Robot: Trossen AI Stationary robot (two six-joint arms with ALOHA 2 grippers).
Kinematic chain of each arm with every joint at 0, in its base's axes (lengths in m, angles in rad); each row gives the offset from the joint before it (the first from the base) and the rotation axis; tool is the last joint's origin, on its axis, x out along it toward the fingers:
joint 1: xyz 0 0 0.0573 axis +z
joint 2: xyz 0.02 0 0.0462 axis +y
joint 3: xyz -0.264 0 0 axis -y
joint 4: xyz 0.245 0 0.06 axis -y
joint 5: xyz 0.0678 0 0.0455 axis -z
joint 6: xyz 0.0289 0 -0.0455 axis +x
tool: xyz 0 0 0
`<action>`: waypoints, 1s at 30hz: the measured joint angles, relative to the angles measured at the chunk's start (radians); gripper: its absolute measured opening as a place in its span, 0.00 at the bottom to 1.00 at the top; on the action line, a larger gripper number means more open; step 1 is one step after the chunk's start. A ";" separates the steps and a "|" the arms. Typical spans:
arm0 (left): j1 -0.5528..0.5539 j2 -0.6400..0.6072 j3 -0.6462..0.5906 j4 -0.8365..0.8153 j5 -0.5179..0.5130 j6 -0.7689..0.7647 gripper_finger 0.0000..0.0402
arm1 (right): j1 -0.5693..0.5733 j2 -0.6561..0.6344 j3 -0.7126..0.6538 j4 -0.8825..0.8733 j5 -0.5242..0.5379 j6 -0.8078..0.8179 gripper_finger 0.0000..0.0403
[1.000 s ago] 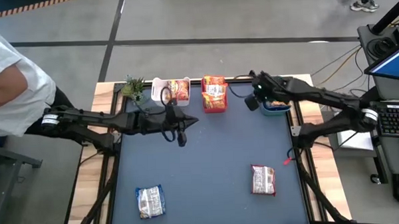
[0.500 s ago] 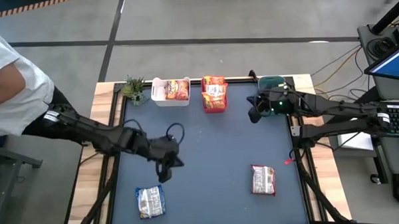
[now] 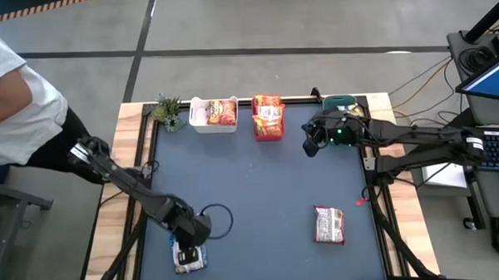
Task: Sort Maruchan noodles
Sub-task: Put the red noodle pack into the white bin
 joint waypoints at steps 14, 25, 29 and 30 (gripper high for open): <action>-0.020 0.100 0.002 0.028 0.072 -0.048 0.00 | 0.087 0.180 0.113 -0.131 -1.004 0.170 0.02; 0.018 0.087 0.003 0.059 0.069 0.090 0.00 | 0.322 0.393 0.119 -0.586 -1.017 0.368 0.02; 0.053 0.085 0.003 0.059 0.044 0.189 0.00 | 0.413 0.447 0.119 -0.637 -1.018 0.440 0.02; 0.061 0.085 0.003 0.059 0.032 0.216 0.00 | 0.434 0.454 0.119 -0.631 -1.023 0.450 0.02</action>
